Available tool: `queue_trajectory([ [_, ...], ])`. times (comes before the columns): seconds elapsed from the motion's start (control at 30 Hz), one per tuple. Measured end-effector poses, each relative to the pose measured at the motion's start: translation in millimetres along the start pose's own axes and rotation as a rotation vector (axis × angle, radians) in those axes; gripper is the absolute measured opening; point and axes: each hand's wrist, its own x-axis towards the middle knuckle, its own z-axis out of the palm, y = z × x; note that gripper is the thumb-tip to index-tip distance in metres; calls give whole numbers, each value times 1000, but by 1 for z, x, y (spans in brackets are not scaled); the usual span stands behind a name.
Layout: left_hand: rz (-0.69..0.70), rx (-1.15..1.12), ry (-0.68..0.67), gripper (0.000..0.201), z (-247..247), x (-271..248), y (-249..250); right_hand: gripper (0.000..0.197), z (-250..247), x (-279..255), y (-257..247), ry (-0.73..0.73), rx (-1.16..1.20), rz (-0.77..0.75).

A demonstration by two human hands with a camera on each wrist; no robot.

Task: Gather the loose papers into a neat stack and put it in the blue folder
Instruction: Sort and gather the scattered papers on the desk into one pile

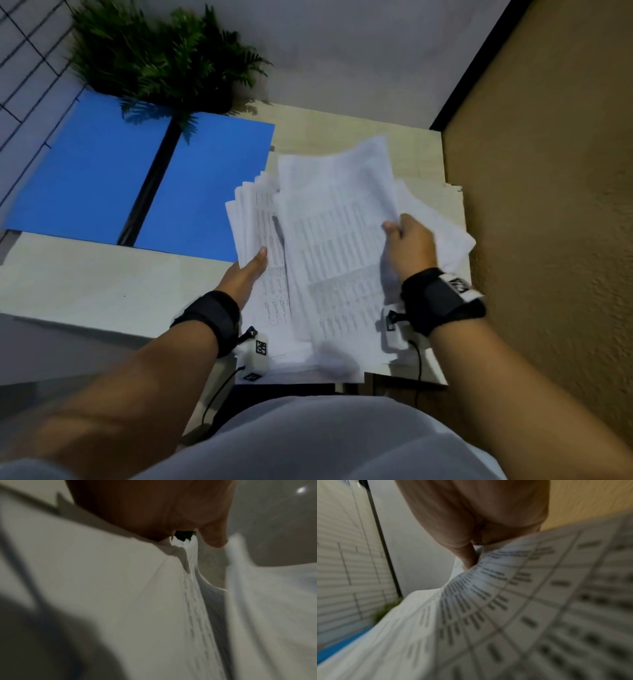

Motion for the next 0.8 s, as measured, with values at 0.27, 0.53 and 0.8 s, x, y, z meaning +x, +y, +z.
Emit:
queue_trajectory([
  [0.27, 85, 123, 46, 69, 1, 5, -21, 14, 92, -14, 7, -75, 246, 456],
  [0.53, -24, 103, 107, 43, -9, 12, -29, 55, 41, 17, 59, 148, -198, 503],
  [0.8, -51, 79, 121, 42, -8, 14, -24, 74, 16, 24, 88, 13, 343, 859],
])
